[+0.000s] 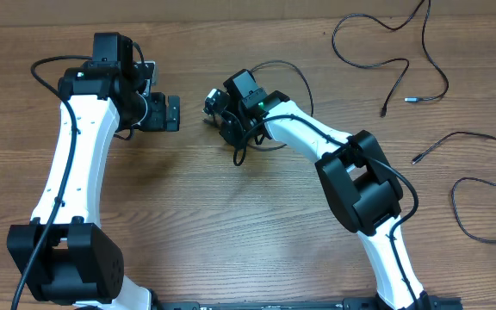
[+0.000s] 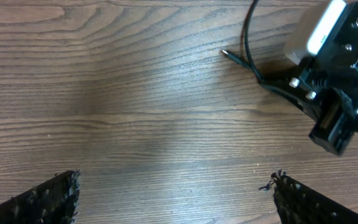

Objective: Untangle cables

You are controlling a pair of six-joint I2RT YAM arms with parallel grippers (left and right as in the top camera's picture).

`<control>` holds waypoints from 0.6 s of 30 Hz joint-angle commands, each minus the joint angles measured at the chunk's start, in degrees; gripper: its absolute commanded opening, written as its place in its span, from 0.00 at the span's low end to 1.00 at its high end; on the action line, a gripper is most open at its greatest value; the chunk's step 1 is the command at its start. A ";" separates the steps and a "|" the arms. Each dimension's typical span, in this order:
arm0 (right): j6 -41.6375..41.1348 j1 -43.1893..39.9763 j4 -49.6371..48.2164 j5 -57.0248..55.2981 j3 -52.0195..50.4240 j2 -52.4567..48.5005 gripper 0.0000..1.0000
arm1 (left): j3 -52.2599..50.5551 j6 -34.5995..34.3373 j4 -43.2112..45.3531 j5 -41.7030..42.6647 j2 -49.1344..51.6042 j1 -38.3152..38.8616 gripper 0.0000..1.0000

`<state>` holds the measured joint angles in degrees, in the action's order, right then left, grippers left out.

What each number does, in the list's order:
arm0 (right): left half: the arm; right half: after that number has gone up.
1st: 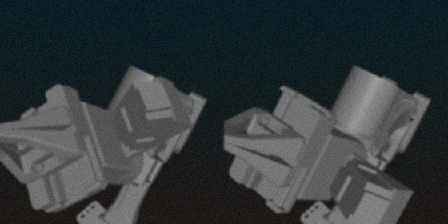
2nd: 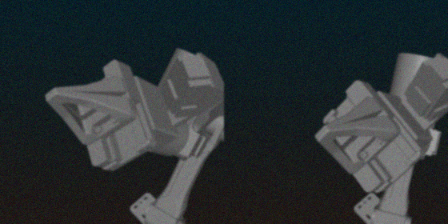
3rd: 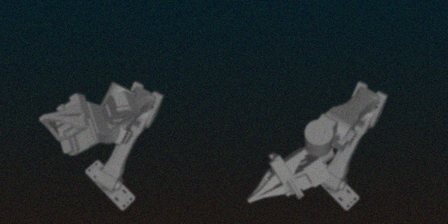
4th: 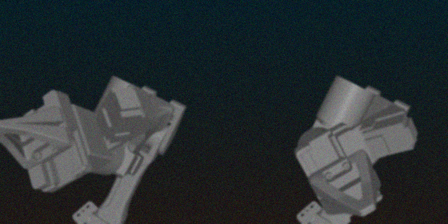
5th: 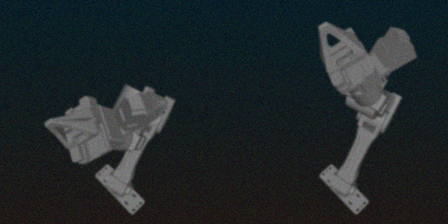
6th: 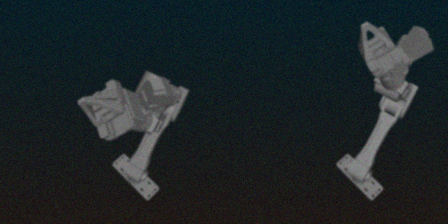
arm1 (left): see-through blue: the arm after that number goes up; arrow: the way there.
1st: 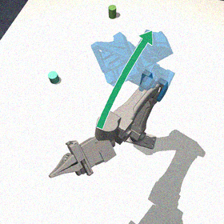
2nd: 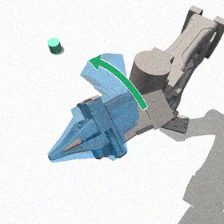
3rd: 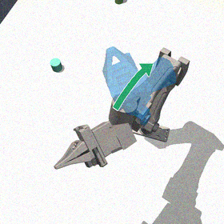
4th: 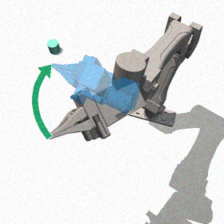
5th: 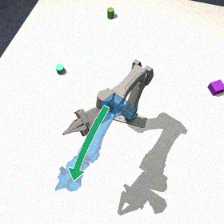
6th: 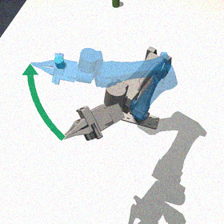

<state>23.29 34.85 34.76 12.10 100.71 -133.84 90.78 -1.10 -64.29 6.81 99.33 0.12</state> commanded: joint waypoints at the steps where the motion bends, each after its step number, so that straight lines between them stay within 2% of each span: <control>1: -1.03 -0.94 3.06 -3.10 -1.11 3.50 0.04 | 0.17 1.16 -0.04 0.24 -0.66 0.22 1.00; 8: -1.38 -7.50 7.39 -3.78 -0.83 19.96 0.04 | 0.17 1.38 0.02 -0.22 -0.66 0.22 1.00; 10: -3.72 -9.62 7.15 -6.34 -0.79 25.77 0.04 | 0.17 1.36 0.07 -0.20 -0.66 0.22 1.00; 13: -6.49 -11.96 7.17 -17.44 -0.09 34.05 0.04 | 0.17 1.36 0.13 0.13 -0.66 0.22 1.00; 16: -9.33 -14.40 7.17 -34.07 -0.07 42.36 0.04 | 0.17 1.31 0.00 0.57 -0.66 0.24 1.00; 18: -11.63 -16.63 7.21 -39.67 -0.07 45.40 0.03 | 0.17 1.31 -0.04 1.38 -0.66 0.22 1.00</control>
<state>15.94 20.95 42.06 -13.45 99.74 -92.51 90.78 -1.08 -64.29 6.83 99.33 0.12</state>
